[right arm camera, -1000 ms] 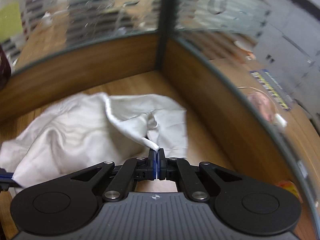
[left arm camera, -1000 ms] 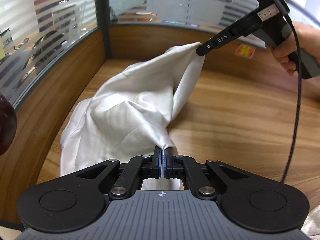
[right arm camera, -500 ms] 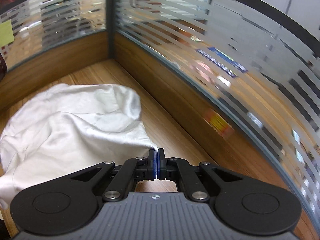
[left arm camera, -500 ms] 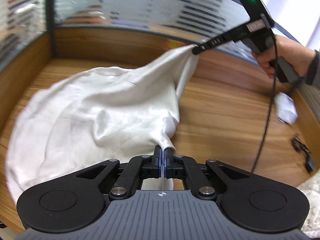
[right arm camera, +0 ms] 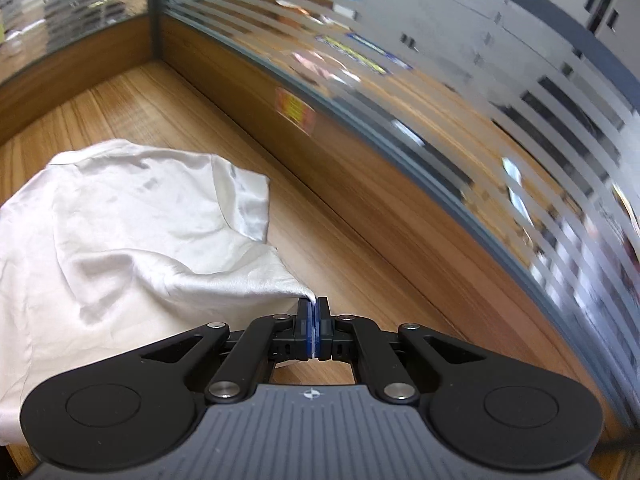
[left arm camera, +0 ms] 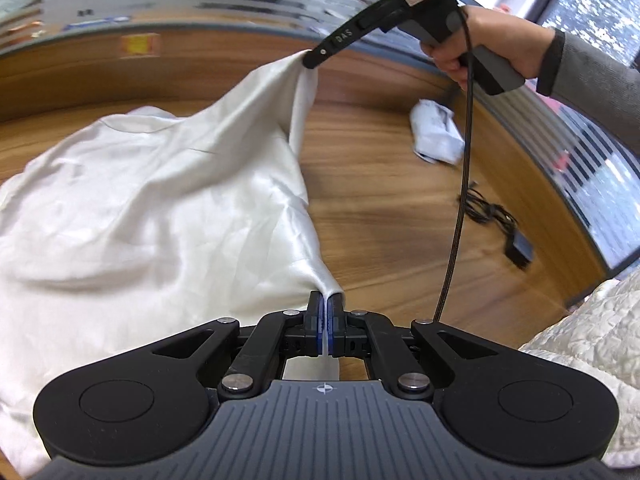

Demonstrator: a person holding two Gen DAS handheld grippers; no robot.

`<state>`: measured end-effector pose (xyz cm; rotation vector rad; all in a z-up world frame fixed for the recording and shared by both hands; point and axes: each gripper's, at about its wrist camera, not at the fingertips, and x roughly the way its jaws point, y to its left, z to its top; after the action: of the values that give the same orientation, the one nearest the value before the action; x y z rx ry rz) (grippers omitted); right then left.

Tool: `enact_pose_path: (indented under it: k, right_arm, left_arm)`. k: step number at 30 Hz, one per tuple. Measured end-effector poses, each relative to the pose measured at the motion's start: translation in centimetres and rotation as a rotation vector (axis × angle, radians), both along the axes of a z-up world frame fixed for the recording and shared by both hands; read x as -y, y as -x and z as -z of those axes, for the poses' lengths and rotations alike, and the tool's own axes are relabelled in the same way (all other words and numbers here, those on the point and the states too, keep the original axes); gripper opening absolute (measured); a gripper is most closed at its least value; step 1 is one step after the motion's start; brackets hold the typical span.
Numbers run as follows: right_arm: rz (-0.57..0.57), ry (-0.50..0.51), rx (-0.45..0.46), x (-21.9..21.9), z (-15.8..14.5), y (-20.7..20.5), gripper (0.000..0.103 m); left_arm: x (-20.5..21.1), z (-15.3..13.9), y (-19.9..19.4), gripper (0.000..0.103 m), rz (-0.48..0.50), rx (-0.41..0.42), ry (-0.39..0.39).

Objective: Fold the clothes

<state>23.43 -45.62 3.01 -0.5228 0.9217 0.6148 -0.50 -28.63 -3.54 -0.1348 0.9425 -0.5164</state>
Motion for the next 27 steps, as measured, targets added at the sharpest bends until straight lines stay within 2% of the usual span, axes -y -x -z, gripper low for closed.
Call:
enact_pose_path:
  k: [4,8,12,18,20,22,27]
  right_arm:
    - [0.033,0.027,-0.036,2.2,2.0,-0.5,0.001]
    - [0.045,0.043,-0.056,2.3,4.0,-1.3,0.003]
    - [0.058,0.054,-0.072,1.6,5.9,-2.1,0.026]
    - [0.080,0.069,-0.101,1.8,8.2,-1.4,0.038]
    - [0.097,0.070,-0.100,2.2,8.8,-0.9,0.046]
    - [0.112,0.070,-0.104,2.6,9.2,-0.5,0.051]
    - [0.149,0.060,-0.130,4.5,10.1,0.9,0.060]
  left_arm:
    - [1.2,0.9,-0.8,0.003,0.023,-0.032,-0.017]
    - [1.5,1.8,-1.2,0.006,0.022,-0.059,-0.056]
    - [1.3,2.5,-0.8,0.006,-0.005,-0.085,-0.091]
    - [0.7,3.4,-0.3,0.006,-0.023,-0.104,-0.136]
    - [0.7,3.4,0.0,0.013,-0.022,-0.098,-0.148]
    - [0.8,3.3,0.1,0.026,-0.009,-0.092,-0.142]
    - [1.8,3.2,0.1,0.033,0.034,-0.078,-0.145]
